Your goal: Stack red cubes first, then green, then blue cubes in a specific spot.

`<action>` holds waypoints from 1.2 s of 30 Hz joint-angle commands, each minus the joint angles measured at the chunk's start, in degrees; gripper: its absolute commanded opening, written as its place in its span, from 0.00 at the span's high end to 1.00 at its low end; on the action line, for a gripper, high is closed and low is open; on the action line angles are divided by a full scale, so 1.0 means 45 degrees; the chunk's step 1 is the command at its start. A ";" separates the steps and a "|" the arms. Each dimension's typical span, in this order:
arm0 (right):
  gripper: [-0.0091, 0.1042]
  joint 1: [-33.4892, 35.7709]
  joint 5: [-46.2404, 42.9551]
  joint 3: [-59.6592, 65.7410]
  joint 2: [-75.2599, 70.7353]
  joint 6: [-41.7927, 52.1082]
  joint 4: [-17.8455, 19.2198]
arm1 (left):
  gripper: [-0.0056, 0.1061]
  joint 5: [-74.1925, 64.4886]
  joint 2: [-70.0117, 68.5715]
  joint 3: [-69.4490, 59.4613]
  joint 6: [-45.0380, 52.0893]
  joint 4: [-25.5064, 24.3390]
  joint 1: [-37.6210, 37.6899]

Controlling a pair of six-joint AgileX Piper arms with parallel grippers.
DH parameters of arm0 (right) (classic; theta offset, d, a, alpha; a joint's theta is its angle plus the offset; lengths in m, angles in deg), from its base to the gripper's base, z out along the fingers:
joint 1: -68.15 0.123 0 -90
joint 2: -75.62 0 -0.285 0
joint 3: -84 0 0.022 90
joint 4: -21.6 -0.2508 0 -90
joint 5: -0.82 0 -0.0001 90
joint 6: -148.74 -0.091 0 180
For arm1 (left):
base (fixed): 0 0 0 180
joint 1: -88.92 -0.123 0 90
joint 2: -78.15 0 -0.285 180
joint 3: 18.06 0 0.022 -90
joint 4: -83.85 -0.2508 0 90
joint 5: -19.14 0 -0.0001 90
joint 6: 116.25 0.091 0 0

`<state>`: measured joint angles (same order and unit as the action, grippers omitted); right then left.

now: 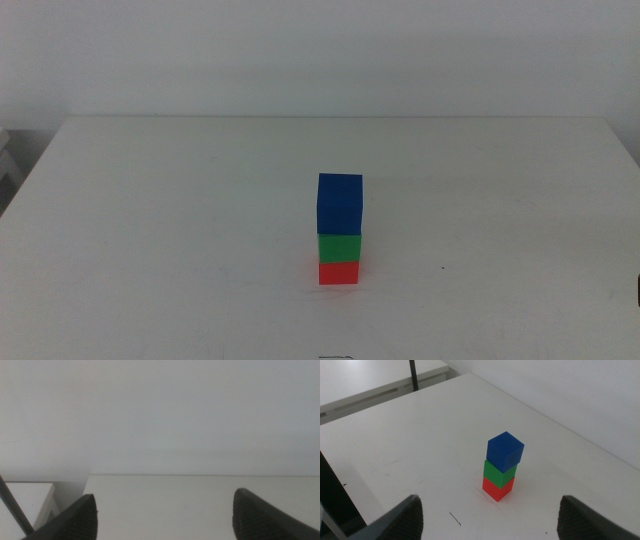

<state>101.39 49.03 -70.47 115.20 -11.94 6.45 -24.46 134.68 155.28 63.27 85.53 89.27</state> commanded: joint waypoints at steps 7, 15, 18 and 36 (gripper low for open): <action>0.15 -0.0080 -0.0891 -0.0311 0.0139 0.0129 -0.0032 | 0.15 0.1026 -0.0276 0.0254 -0.0098 0.0129 0.0026; 0.15 -0.0080 -0.0891 -0.0311 0.0139 0.0129 -0.0034 | 0.15 0.1107 -0.2380 -0.1545 -0.0098 0.0129 0.0026; 0.15 -0.0080 -0.0891 -0.0311 0.0139 0.0129 -0.0020 | 0.15 0.1024 -0.3394 -0.2541 -0.0098 0.0096 0.0026; 0.15 -0.6634 -0.7641 0.6260 -0.3585 0.0129 0.2118 | 0.15 0.5506 -0.7614 -0.9863 -0.0098 0.0126 0.0026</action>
<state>74.63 21.95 -43.64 100.52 -11.94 17.03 -8.83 101.25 111.90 63.27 85.65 89.27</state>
